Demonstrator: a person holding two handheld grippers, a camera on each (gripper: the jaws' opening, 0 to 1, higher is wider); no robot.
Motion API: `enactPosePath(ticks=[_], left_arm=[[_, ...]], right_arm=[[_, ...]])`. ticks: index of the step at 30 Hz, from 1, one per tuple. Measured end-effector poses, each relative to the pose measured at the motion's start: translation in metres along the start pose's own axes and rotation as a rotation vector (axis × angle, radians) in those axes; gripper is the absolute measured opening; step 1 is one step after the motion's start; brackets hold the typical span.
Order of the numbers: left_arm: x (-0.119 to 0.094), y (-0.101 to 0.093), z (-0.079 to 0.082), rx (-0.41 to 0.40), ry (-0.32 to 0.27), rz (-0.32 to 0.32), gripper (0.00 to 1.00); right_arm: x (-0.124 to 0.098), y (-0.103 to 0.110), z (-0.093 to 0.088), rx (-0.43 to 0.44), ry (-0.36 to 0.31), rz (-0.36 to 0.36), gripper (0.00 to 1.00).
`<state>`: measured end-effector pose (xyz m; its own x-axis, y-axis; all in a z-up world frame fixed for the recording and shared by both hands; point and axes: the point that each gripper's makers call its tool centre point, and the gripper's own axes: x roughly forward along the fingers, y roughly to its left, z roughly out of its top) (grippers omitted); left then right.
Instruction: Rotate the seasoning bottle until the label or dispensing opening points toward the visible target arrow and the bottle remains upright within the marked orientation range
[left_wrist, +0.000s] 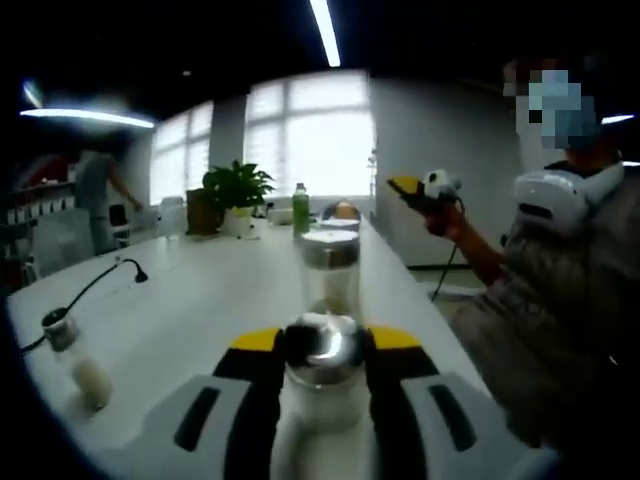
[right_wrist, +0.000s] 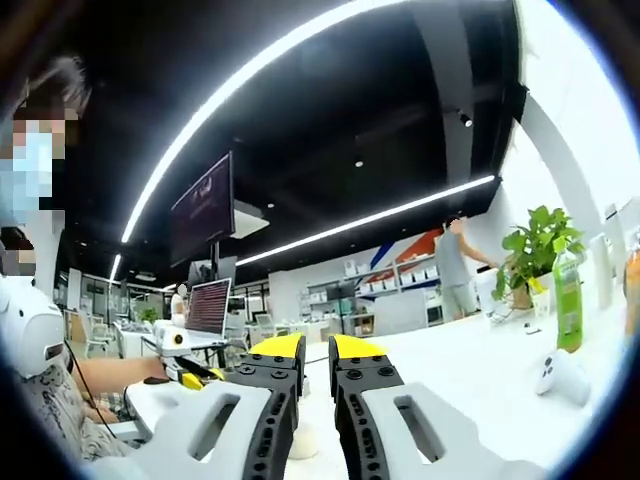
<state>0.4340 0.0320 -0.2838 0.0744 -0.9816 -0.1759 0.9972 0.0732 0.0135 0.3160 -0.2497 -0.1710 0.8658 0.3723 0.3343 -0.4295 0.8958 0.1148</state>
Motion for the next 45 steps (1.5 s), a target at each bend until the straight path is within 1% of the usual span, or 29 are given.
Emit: enactPosePath(ticks=[3,4,6,8,10,11,12,13,15,16,17,18,19,20,21,22,24,25,26,27,28,30,31,33,37,42,45], left_arm=[[0.0,0.005,-0.004,-0.01,0.028,0.02,0.41],[0.001,0.006,-0.005,-0.041,0.035,0.031,0.42],[0.002,0.002,-0.002,-0.031,0.034,0.024,0.47],[0.0,0.0,0.0,-0.003,0.044,0.043,0.47],[-0.002,-0.001,0.007,0.004,0.027,0.054,0.47],[-0.004,0.001,0.011,-0.009,0.007,0.078,0.47],[-0.007,0.007,0.015,-0.005,0.006,0.134,0.47],[-0.009,0.011,0.018,0.006,-0.006,0.175,0.47],[-0.013,0.019,0.023,-0.026,-0.03,0.263,0.46],[-0.014,0.017,0.028,-0.033,-0.065,0.275,0.47],[-0.015,0.015,0.031,-0.05,-0.088,0.3,0.46],[-0.015,0.012,0.033,-0.046,-0.104,0.31,0.45],[-0.014,0.006,0.034,-0.039,-0.109,0.308,0.44],[-0.014,0.003,0.035,-0.037,-0.121,0.324,0.41],[-0.012,0.0,0.034,-0.033,-0.122,0.341,0.41],[-0.012,-0.001,0.034,-0.022,-0.125,0.374,0.41],[-0.014,0.002,0.032,-0.002,-0.118,0.457,0.41],[-0.017,0.006,0.03,-0.007,-0.115,0.509,0.41],[-0.023,0.012,0.028,-0.002,-0.11,0.594,0.41],[-0.026,0.014,0.026,0.004,-0.11,0.636,0.42],[-0.028,0.014,0.025,0.007,-0.122,0.662,0.42],[-0.032,0.013,0.027,-0.024,-0.184,0.706,0.41],[-0.033,0.013,0.027,-0.03,-0.198,0.715,0.41],[-0.03,0.012,0.024,-0.04,-0.205,0.721,0.42],[-0.026,0.013,0.024,-0.056,-0.237,0.752,0.42],[-0.025,0.018,0.024,-0.042,-0.238,0.801,0.42],[-0.023,0.018,0.023,-0.035,-0.234,0.818,0.42]], right_arm=[[-0.006,-0.001,0.002,-0.005,-0.005,-0.025,0.08],[-0.007,-0.002,0.003,-0.009,-0.005,-0.033,0.08],[-0.01,-0.002,0.004,-0.016,-0.005,-0.047,0.08],[-0.013,-0.003,0.004,-0.02,-0.006,-0.058,0.08],[-0.014,-0.004,0.003,-0.02,-0.004,-0.067,0.08],[-0.014,-0.005,0.003,-0.02,-0.001,-0.069,0.08],[-0.014,-0.004,0.002,-0.022,0.003,-0.07,0.08],[-0.014,-0.004,0.002,-0.025,0.004,-0.071,0.08],[-0.014,-0.003,0.004,-0.028,-0.003,-0.07,0.08],[-0.014,-0.003,0.004,-0.027,-0.005,-0.068,0.08],[-0.014,-0.003,0.005,-0.026,-0.008,-0.067,0.08],[-0.014,-0.003,0.005,-0.026,-0.01,-0.067,0.08],[-0.014,-0.004,0.005,-0.026,-0.01,-0.068,0.08],[-0.013,-0.005,0.005,-0.025,-0.01,-0.068,0.08],[-0.013,-0.006,0.004,-0.022,-0.009,-0.069,0.08],[-0.013,-0.007,0.004,-0.02,-0.01,-0.069,0.08],[-0.012,-0.007,0.004,-0.014,-0.012,-0.067,0.08],[-0.012,-0.007,0.004,-0.014,-0.013,-0.066,0.08],[-0.012,-0.007,0.005,-0.015,-0.015,-0.063,0.08],[-0.012,-0.006,0.005,-0.015,-0.016,-0.06,0.08],[-0.011,-0.007,0.005,-0.014,-0.016,-0.059,0.08],[-0.011,-0.007,0.006,-0.011,-0.02,-0.057,0.08],[-0.011,-0.008,0.005,-0.008,-0.021,-0.057,0.08],[-0.009,-0.009,0.004,-0.004,-0.019,-0.054,0.08],[-0.007,-0.008,0.003,-0.003,-0.016,-0.045,0.08],[-0.006,-0.008,0.003,0.001,-0.017,-0.04,0.08],[-0.006,-0.009,0.002,0.003,-0.015,-0.039,0.08]])
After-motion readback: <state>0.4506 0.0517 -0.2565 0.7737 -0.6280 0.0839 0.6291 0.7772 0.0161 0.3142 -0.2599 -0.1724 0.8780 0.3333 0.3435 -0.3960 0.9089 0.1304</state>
